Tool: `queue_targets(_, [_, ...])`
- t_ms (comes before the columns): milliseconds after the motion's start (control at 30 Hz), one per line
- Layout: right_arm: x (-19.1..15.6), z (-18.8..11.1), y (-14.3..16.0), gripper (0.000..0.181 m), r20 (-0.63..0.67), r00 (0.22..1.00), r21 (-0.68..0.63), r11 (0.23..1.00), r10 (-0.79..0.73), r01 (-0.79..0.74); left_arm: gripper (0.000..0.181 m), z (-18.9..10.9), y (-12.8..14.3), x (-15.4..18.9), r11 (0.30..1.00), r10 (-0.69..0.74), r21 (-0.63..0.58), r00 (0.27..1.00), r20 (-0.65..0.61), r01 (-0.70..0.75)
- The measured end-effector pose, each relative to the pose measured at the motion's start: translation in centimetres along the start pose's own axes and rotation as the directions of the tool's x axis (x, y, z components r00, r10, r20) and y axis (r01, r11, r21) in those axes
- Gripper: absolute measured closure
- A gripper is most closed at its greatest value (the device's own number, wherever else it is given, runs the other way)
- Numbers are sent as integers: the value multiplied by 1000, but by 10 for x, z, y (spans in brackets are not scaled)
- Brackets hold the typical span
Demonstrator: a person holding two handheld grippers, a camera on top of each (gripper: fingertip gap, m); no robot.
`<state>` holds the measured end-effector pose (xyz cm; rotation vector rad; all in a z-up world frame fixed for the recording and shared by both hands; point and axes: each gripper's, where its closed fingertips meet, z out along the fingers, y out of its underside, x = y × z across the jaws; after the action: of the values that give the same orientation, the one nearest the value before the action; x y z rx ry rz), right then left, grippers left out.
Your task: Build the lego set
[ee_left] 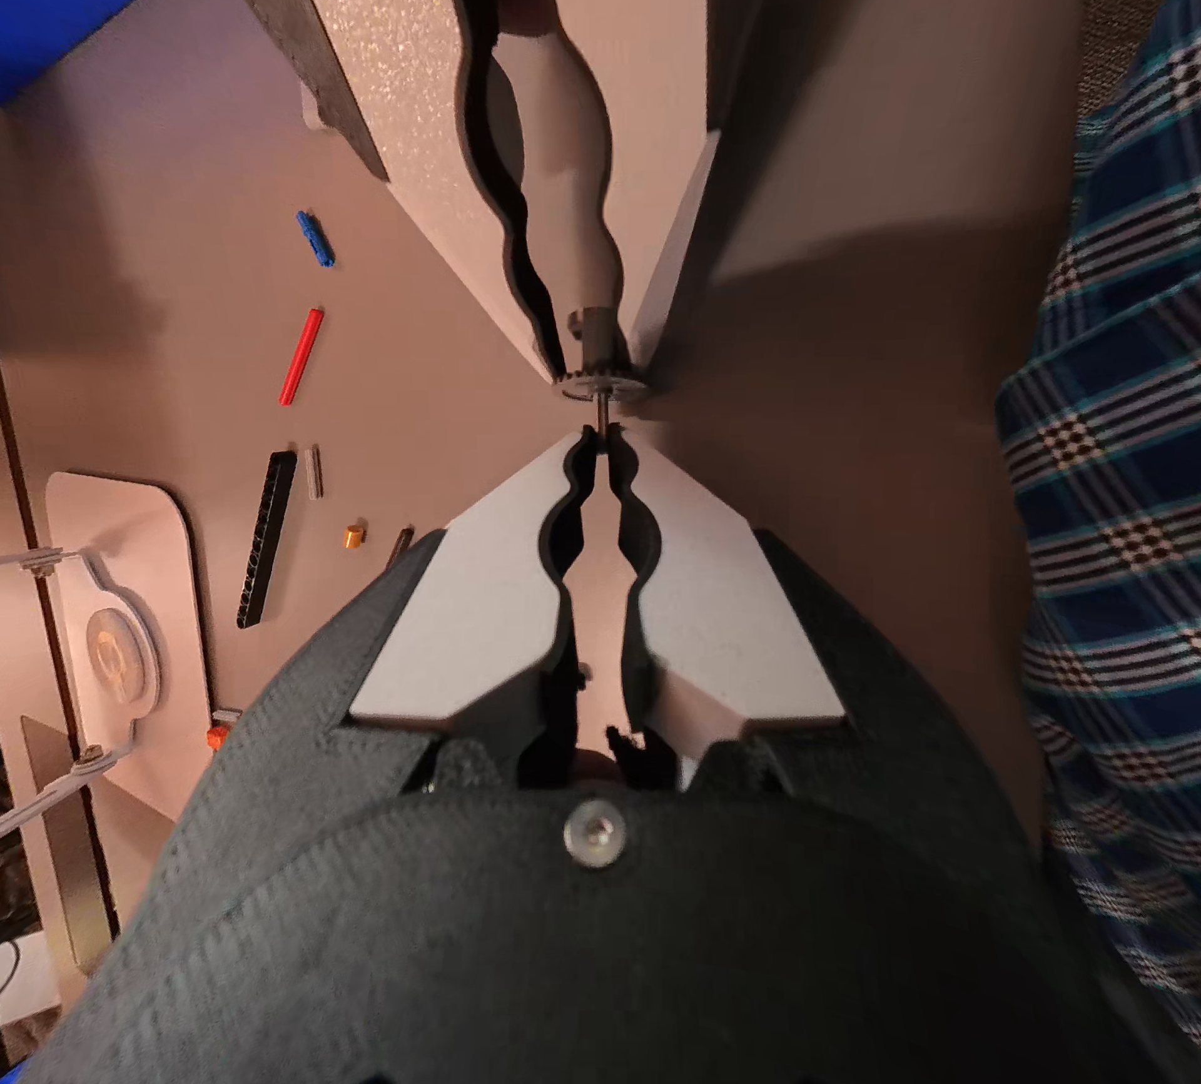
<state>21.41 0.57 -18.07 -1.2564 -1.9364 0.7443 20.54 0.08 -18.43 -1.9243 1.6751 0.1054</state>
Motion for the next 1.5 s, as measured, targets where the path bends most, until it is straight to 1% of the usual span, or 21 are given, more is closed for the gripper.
queue_targets(33, [0,0,0,164,-1,1000,-4,1000,0,0,179,0,0,0,1000,0,2,1000,6,0])
queue_targets(267, [-4,1,0,172,7,1000,-9,1000,-17,17,179,-1,0,1,1000,9,11,1000,27,-9])
queue_targets(600, [-6,1,0,172,23,1000,-13,1000,2,-2,179,-1,1,1,999,39,12,999,24,-39])
queue_targets(667, [-3,1,1,153,12,1000,-17,1000,21,-21,179,-1,0,2,999,39,17,999,19,-39])
queue_targets(733, [-3,1,0,151,17,1000,-14,1000,19,-19,179,-1,0,4,999,48,15,999,20,-48])
queue_targets(867, [-6,4,0,159,29,1000,-26,1000,-7,8,179,-1,0,3,998,53,17,998,20,-54])
queue_targets(1067, [-7,5,-1,160,48,999,-23,1000,-10,11,179,-2,0,4,998,65,22,998,19,-65])
queue_targets(1400, [-8,7,-1,162,43,999,-26,999,-19,20,179,-3,0,5,996,82,22,996,37,-83])
queue_targets(1433, [-8,7,-1,172,44,999,-25,999,-21,22,179,-3,0,5,996,83,20,996,36,-84])
queue_targets(1500, [-9,8,-2,172,47,999,-23,999,-24,25,179,-3,2,4,997,81,17,996,33,-81])
